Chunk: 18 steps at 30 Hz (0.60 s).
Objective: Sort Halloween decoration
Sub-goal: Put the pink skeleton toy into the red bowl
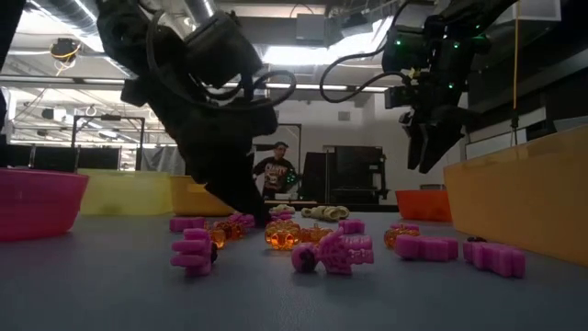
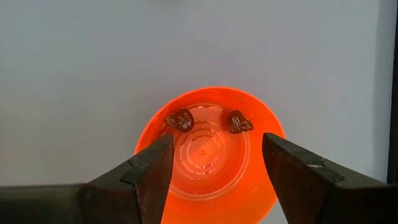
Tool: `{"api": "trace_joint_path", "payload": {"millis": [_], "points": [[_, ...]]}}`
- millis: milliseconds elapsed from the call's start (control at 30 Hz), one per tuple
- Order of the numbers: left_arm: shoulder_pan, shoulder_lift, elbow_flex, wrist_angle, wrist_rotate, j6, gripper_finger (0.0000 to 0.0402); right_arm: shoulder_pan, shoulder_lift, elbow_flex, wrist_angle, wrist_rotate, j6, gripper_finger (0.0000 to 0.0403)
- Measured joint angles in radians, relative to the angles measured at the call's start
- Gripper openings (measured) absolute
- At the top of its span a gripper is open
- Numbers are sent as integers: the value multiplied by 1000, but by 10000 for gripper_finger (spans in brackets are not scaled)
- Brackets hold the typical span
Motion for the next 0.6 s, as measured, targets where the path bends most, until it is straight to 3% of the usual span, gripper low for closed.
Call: {"api": "trace_joint_path", "payload": {"millis": [333, 600], "points": [[-2, 17, 2, 3, -6, 3, 157, 0, 0, 0, 3, -10, 0, 244], [-3, 17, 2, 2, 0, 2, 110, 0, 0, 0, 27, -11, 0, 244]]}}
